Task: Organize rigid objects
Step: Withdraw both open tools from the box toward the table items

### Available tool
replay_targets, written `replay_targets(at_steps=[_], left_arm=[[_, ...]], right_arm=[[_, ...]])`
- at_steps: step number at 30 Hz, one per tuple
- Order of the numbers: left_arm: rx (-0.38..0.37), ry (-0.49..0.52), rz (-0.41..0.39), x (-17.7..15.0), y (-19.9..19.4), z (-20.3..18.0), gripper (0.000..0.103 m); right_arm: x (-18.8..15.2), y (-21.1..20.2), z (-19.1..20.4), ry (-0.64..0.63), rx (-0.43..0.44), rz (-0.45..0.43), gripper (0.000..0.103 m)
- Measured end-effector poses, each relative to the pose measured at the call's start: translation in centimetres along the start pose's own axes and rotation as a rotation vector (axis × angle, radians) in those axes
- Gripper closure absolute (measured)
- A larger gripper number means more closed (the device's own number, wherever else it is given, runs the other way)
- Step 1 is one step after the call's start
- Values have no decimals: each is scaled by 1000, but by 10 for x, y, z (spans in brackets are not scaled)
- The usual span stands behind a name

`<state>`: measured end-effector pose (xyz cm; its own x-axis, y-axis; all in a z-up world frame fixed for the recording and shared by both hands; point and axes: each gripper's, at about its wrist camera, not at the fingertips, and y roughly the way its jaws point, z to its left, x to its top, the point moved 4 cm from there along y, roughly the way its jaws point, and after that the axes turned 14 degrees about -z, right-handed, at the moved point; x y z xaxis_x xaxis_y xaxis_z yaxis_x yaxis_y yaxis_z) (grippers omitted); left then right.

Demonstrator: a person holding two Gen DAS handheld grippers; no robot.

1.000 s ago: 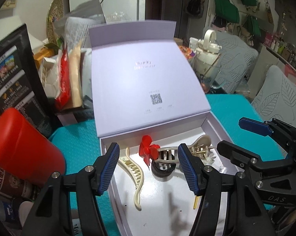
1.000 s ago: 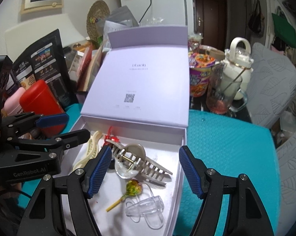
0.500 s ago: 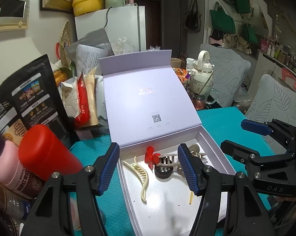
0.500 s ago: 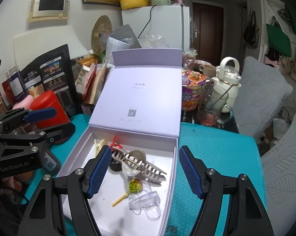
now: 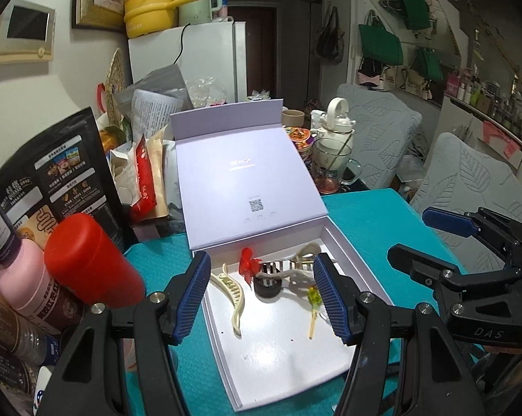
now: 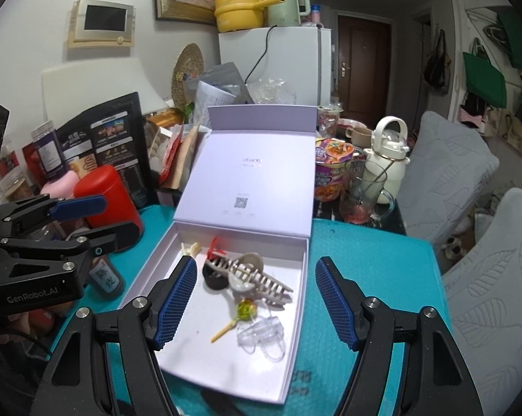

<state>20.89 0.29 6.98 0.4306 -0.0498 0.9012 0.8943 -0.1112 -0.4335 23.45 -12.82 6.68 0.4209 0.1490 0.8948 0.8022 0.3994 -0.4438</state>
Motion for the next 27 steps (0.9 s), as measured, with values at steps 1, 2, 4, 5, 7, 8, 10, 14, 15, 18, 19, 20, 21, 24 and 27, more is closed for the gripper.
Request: replay_targets(at_steps=[1,2,4,5,7,8,10,14,15,18,19,20,21,24,27], left_arm=[[-3,3,-3,0,-3,-2,42],[-7,5,-6,-1,-8,-4,42],[-12,7,-9,-2,-15,-8,42],[-16,8,-11,-3,-18,-9,42],[-31,7,-8,-5,-24,-14,42],[-38,5,-4,-8,-28,-17,42],[-41,10,-2,-11,-33,-21,42],[-47,30,4,-22,-46,-30,42],[-50,33,6,-25,-49,-32,42],[-54,40,13,-34,-58,-38,42],[-52,44,13,-37,-61,-39,42],[-48,48,14,-39,-63,-40,42],[-40,54,17,-43,-65,-40,42],[-31,64,27,-54,-70,-41,42],[-43,62,51,-67,-71,-42,42]], right_arm=[[0,-3,1,-1,0,-2,31],[-1,-8,2,-3,-2,-5,31],[-3,-16,3,-5,-5,-9,31],[-3,-21,4,-5,-6,-11,31],[-6,-29,5,-6,-5,-13,31],[-7,-33,6,-7,-6,-15,31],[-11,-41,8,-8,-6,-15,30],[-21,-53,9,-1,-10,-10,30],[-25,-56,9,3,-10,-8,30],[-34,-65,11,7,-9,-2,30],[-37,-68,12,8,-9,2,30],[-42,-71,13,8,-5,7,30],[-45,-72,14,8,-3,12,29],[-56,-77,17,3,-2,29,28],[-69,-82,19,3,-11,45,28]])
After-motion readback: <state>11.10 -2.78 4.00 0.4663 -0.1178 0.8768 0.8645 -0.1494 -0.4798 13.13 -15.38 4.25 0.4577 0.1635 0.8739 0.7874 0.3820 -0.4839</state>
